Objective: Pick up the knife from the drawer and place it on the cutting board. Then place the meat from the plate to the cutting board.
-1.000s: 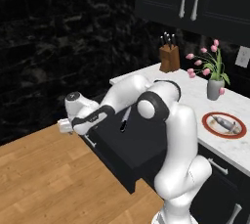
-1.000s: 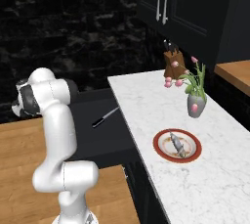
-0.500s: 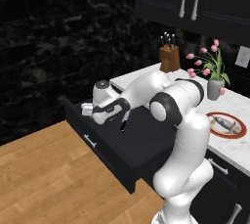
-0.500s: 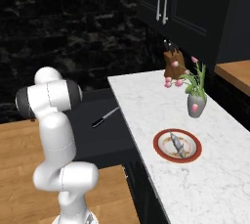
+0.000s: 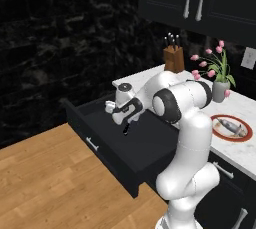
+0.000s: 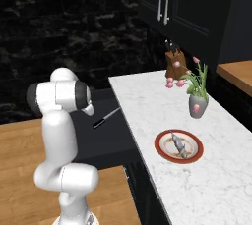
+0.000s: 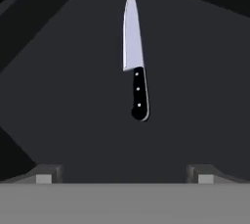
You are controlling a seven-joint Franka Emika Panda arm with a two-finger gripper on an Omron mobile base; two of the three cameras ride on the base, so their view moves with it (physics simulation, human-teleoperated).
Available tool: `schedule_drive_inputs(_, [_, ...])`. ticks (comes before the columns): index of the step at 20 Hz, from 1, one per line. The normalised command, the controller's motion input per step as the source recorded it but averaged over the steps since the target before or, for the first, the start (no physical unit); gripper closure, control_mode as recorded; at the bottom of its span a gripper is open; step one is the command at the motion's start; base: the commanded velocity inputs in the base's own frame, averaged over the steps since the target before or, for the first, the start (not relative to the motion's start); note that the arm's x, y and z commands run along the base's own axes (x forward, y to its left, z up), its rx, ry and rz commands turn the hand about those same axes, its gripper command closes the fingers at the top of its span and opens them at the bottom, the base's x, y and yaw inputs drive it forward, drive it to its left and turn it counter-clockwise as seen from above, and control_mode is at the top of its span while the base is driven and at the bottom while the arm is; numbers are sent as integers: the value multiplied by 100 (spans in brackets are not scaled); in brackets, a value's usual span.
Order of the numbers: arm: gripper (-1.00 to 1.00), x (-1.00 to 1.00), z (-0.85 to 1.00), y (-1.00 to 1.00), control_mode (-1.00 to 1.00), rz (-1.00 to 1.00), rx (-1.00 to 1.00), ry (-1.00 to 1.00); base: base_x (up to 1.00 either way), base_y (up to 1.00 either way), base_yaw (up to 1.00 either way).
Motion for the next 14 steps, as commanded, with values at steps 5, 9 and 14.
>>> schedule_drive_inputs(5, [-100,23,-27,-50,-100,-23,0,19,0,0,0])
schedule_drive_inputs(9, [-100,35,-4,-24,-100,-3,0,26,0,0,0])
schedule_drive_inputs(14, [-100,16,0,-16,-100,0,0,18,0,0,0])
